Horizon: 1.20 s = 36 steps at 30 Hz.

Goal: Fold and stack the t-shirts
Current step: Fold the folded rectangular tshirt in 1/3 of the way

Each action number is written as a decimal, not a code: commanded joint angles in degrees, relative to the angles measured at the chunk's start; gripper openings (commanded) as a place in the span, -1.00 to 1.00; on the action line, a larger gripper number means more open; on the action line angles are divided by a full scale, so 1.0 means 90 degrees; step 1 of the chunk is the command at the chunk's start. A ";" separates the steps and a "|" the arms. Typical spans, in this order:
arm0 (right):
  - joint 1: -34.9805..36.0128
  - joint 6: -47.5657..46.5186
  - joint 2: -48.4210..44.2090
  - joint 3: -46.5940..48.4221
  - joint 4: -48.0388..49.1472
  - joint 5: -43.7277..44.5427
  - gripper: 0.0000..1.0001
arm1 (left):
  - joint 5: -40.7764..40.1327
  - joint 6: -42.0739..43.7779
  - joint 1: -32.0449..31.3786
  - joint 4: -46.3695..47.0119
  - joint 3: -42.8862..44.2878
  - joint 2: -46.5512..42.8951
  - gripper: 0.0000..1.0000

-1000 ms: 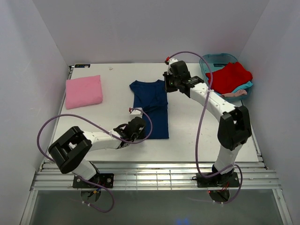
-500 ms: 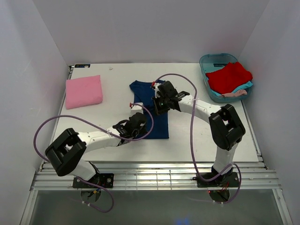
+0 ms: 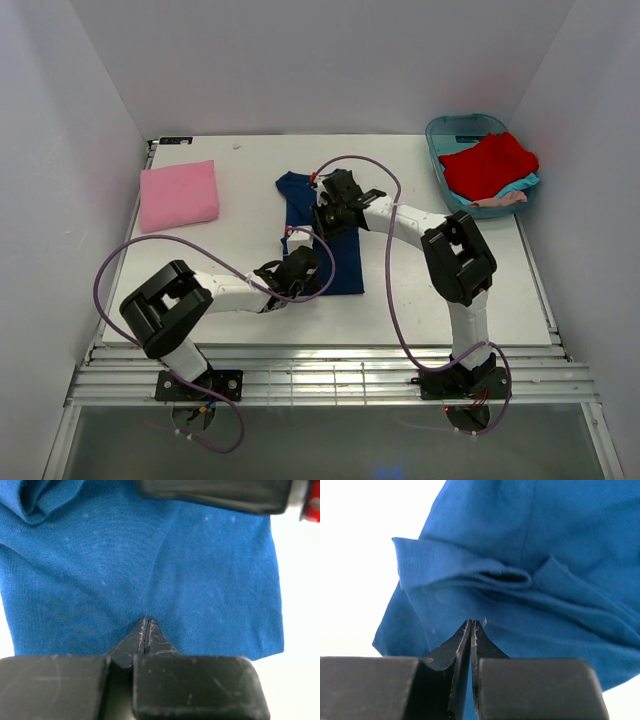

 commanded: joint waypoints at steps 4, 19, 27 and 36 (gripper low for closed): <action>0.0031 0.0080 0.0457 0.0656 0.0076 -0.0155 -0.84 | 0.0156 -0.0173 -0.0170 -0.0182 -0.0658 -0.0324 -1.00; -0.0008 0.0305 0.1201 0.2404 -0.0168 0.0704 -0.85 | -0.0020 -0.0574 -0.0482 -0.0514 -0.1519 -0.1360 -1.00; 0.0178 0.0128 -0.1278 -0.0030 0.0066 0.2198 -0.61 | -0.0985 0.0441 -0.0492 -0.1529 0.0402 -0.2276 -0.97; 0.0793 0.1124 -0.4161 -0.3472 0.0037 0.2375 0.59 | -0.0930 -0.0134 -0.0278 -0.2907 0.0329 -0.2834 0.96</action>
